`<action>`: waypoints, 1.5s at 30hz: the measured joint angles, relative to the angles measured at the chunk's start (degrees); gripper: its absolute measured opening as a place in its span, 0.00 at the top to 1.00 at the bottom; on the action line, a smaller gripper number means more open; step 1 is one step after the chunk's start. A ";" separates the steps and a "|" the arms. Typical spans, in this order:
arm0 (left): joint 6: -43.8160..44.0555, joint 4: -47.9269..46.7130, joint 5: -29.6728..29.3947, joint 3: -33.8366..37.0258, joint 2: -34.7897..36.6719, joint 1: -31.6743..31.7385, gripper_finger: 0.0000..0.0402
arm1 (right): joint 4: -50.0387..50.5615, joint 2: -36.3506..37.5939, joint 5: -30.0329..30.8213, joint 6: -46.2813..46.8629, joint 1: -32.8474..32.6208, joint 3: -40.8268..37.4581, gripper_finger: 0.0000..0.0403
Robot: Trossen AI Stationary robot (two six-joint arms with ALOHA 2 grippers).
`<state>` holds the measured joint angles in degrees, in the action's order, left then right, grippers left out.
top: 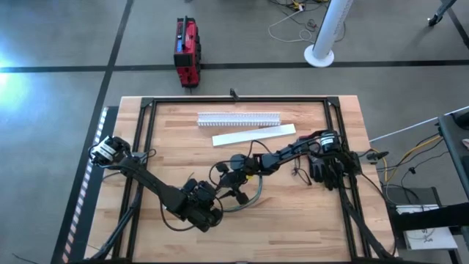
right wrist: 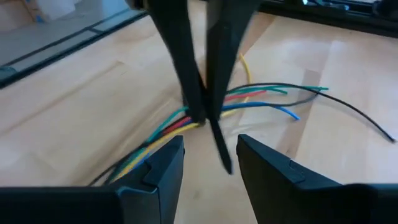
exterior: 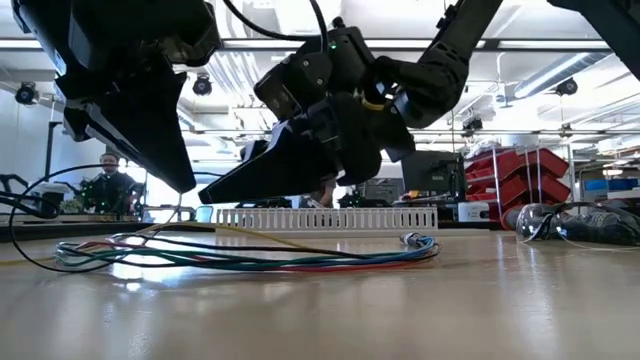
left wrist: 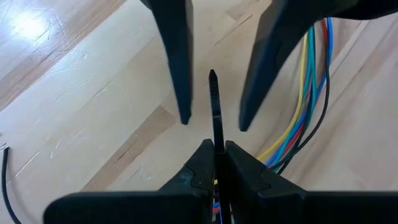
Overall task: Ziptie cables
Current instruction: Wrap the cables together using a black zip tie
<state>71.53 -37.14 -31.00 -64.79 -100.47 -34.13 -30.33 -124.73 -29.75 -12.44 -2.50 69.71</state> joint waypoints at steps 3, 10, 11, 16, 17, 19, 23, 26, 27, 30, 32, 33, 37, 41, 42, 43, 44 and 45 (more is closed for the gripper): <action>-0.02 -0.01 0.00 0.00 0.00 0.00 0.98 | -1.97 0.07 -1.08 0.51 -0.02 0.02 0.68; -0.04 -0.13 0.00 0.00 0.00 0.00 0.98 | -1.93 0.11 -1.35 0.64 0.00 0.00 0.74; -0.04 -0.27 0.00 0.00 0.01 0.00 0.98 | -1.90 0.11 -1.35 0.64 0.00 0.00 0.75; -0.03 -0.33 0.02 0.00 0.00 0.00 0.98 | -1.82 0.17 -1.79 0.62 -0.05 0.00 0.79; -0.03 -0.33 0.02 0.00 0.01 0.00 0.98 | -1.91 0.20 -1.80 0.67 -0.12 0.02 0.80; -0.04 -0.31 0.02 0.00 0.01 0.00 0.98 | -2.06 0.20 -1.78 0.68 -0.18 0.02 0.81; -0.04 -0.22 0.04 0.01 0.01 -0.02 0.98 | -2.12 0.20 -1.70 0.43 -0.48 0.42 0.83; -0.04 -0.18 0.04 0.02 0.01 -0.07 0.98 | -2.14 0.20 -1.60 0.46 -0.50 0.87 0.87; -0.04 -0.18 0.04 0.02 0.00 -0.07 0.98 | -2.14 0.20 -1.43 0.47 -0.50 0.92 0.89; -0.07 -0.31 0.02 0.02 0.01 -0.14 0.98 | -2.03 0.20 -0.18 0.92 -0.50 0.98 0.96; -0.46 -0.35 0.04 0.07 0.01 -0.28 0.98 | -1.38 0.22 0.21 0.95 -0.48 1.01 0.99; -0.55 -0.34 0.02 0.07 0.01 -0.39 0.98 | -0.96 0.22 0.37 0.95 -0.40 1.01 0.99; -0.51 -1.13 -0.19 0.07 0.01 -0.96 0.98 | 1.96 0.90 1.04 0.61 0.13 1.05 0.99; 0.03 -2.18 -0.44 0.07 0.01 -1.51 0.98 | 4.36 2.49 1.21 -0.53 0.61 1.03 0.99; 0.21 -2.51 -0.44 0.07 0.01 -1.61 0.98 | 5.26 3.10 1.28 -1.00 0.65 1.03 0.99; 0.42 -2.96 -0.44 0.07 0.01 -1.77 0.98 | 6.18 3.74 1.30 -1.90 0.73 1.03 0.99; 0.68 -3.28 -0.42 0.07 0.01 -1.99 0.98 | 7.61 4.47 1.32 -2.69 0.94 1.03 0.99; 0.86 -3.44 -0.40 0.07 0.01 -2.18 0.98 | 9.72 5.28 1.44 -3.74 1.05 0.99 0.99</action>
<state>72.39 -40.58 -31.41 -64.73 -100.47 -36.31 -20.61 -119.45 -28.31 -16.18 -1.46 70.70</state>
